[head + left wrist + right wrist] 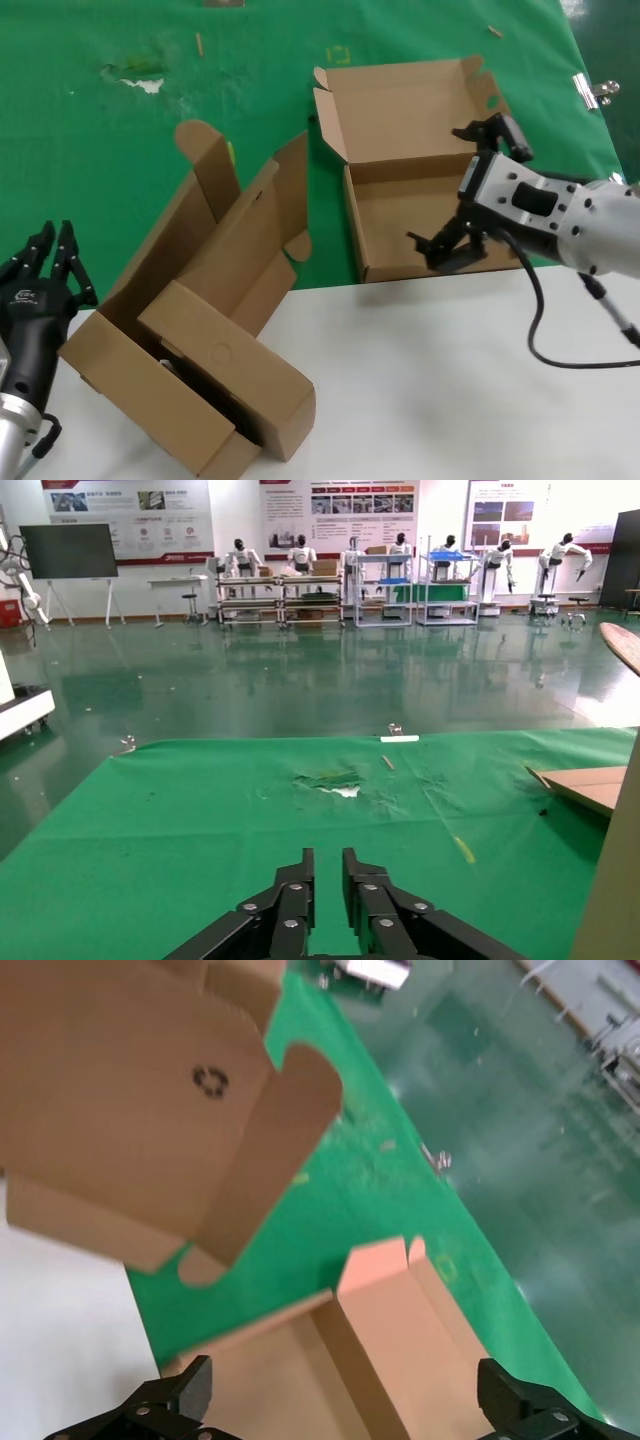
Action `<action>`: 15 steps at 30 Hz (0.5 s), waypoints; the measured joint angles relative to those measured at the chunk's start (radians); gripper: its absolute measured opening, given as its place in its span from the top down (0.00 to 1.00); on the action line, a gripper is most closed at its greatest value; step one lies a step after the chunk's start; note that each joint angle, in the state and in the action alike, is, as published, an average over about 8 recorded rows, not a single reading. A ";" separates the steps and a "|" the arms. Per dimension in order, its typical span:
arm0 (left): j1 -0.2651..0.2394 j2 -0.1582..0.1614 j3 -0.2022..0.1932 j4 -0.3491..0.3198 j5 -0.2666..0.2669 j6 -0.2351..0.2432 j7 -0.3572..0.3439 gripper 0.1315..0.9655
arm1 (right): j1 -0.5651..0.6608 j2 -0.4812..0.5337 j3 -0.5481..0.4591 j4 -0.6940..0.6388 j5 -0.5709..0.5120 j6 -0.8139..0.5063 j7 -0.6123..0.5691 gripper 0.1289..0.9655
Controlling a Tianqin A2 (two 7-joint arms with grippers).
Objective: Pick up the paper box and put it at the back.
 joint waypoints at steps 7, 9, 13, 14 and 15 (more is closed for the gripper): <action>0.000 0.000 0.000 0.000 0.000 0.000 0.000 0.88 | -0.052 -0.018 0.015 -0.025 0.118 0.114 -0.062 0.06; 0.000 0.000 0.000 0.000 0.000 0.000 0.000 0.84 | -0.067 -0.023 0.020 -0.032 0.152 0.146 -0.080 0.04; 0.000 0.000 0.000 0.000 0.000 0.000 0.000 0.76 | -0.097 -0.033 0.029 -0.047 0.222 0.213 -0.116 0.01; 0.000 0.000 0.000 0.000 0.000 0.000 0.000 0.74 | -0.104 -0.035 0.031 -0.050 0.239 0.229 -0.125 0.01; 0.000 0.000 0.000 0.000 0.000 0.000 0.000 0.74 | -0.112 -0.038 0.033 -0.054 0.256 0.245 -0.134 0.01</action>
